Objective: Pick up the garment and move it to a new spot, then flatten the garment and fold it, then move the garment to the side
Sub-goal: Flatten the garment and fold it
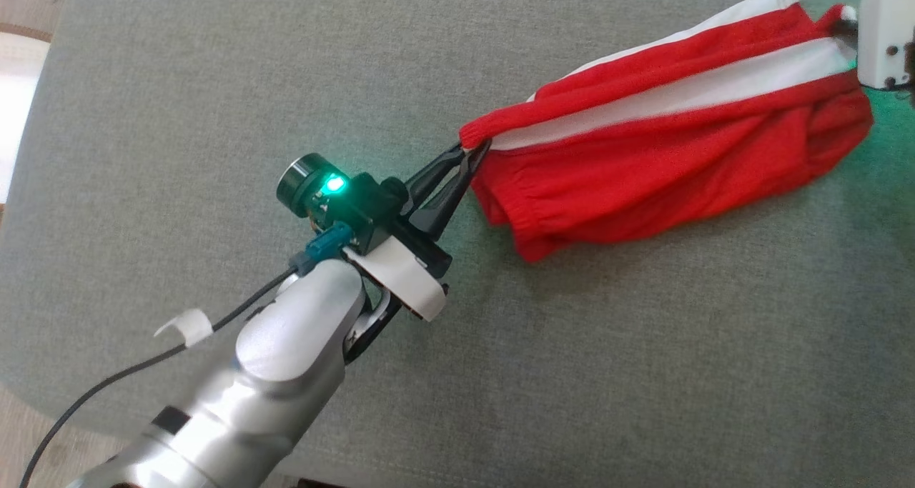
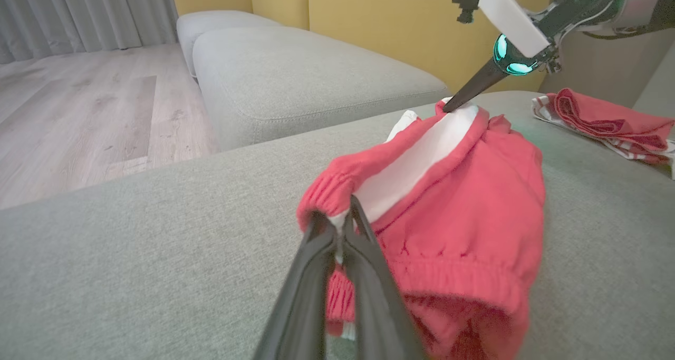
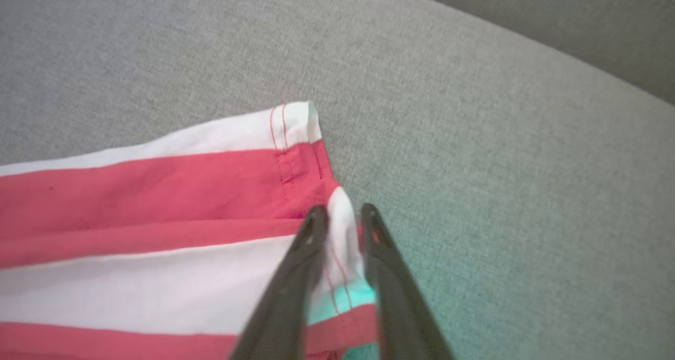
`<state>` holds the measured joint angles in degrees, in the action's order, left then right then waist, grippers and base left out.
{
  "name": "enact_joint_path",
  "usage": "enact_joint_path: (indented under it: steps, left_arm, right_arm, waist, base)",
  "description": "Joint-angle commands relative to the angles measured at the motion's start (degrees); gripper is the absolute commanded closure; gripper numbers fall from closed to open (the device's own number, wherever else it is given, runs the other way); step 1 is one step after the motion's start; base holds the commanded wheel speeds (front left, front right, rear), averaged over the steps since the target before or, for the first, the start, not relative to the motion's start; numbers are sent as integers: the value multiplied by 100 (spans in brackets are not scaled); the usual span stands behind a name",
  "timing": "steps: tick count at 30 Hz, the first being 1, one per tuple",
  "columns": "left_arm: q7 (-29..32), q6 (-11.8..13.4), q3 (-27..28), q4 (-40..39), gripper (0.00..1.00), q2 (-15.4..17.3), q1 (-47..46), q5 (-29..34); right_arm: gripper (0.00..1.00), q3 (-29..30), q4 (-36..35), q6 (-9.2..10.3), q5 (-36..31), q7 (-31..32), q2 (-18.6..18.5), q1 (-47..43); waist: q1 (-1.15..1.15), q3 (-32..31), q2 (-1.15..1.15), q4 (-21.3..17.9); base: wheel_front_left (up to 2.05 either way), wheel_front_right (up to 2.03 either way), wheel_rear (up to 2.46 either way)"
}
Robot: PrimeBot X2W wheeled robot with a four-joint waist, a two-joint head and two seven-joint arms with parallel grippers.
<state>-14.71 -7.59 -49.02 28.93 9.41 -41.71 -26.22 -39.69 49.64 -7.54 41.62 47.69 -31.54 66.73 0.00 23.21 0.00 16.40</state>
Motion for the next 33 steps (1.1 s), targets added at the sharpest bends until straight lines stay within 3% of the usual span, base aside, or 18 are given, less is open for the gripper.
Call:
enact_joint_path:
  steps: [1,2,5,15,21,22,25,33]
  left_arm:
    - [-29,10,192,-4,35,47,-247,-70]
    - [-29,10,186,75,0,28,-277,-95]
    - [-29,10,231,289,0,-32,-368,-135]
    - [-29,10,869,434,0,-134,-339,124]
    - [-29,10,1634,182,0,10,21,350]
    - [-29,10,1915,34,0,53,178,417]
    - [-29,39,2365,-250,0,92,443,510]
    - [-29,90,3414,-1160,0,-22,1275,731]
  right_arm:
    - [0,49,-162,5,-61,-143,13,188]
    - [0,34,-169,5,-88,-211,20,208]
    - [0,13,-183,5,-186,-547,36,290]
    - [0,-158,-211,5,-468,-2544,154,463]
    - [0,-234,-264,5,-226,-3840,308,207]
    - [0,-279,-405,5,-127,-4340,326,50]
    - [0,-250,-549,5,18,-5035,329,-242]
    - [0,92,-768,5,3,-6166,469,-1282]
  waist:
    - [0,31,0,30]
    - [0,43,0,37]
    - [0,77,0,47]
    - [0,-60,0,-95]
    - [0,-401,0,-386]
    - [0,-542,0,-490]
    - [0,-762,0,-648]
    - [0,-1292,0,-1047]
  base:
    - [0,0,0]
    - [0,0,0]
    - [0,0,0]
    - [0,0,0]
    - [0,0,0]
    - [0,0,0]
    - [0,0,0]
    - [0,0,0]
